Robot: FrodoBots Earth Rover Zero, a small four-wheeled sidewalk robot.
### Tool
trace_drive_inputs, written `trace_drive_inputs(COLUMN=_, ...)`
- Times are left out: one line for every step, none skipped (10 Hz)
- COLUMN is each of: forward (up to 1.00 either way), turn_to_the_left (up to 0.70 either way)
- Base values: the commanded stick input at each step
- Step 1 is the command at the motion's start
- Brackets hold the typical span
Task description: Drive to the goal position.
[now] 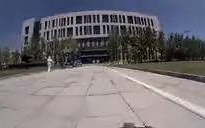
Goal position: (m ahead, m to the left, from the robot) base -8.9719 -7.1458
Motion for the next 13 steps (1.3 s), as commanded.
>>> trace_drive_inputs(forward=0.7, turn_to_the_left=0.0)
trace_drive_inputs(forward=0.7, turn_to_the_left=0.0)
trace_drive_inputs(forward=0.7, turn_to_the_left=0.0)
trace_drive_inputs(forward=0.7, turn_to_the_left=0.0)
trace_drive_inputs(forward=0.7, turn_to_the_left=-0.07)
trace_drive_inputs(forward=0.7, turn_to_the_left=-0.27)
trace_drive_inputs(forward=0.7, turn_to_the_left=-0.32)
trace_drive_inputs(forward=0.7, turn_to_the_left=-0.32)
trace_drive_inputs(forward=0.7, turn_to_the_left=-0.32)
trace_drive_inputs(forward=0.7, turn_to_the_left=-0.33)
trace_drive_inputs(forward=0.7, turn_to_the_left=-0.32)
trace_drive_inputs(forward=0.7, turn_to_the_left=-0.32)
trace_drive_inputs(forward=0.7, turn_to_the_left=-0.32)
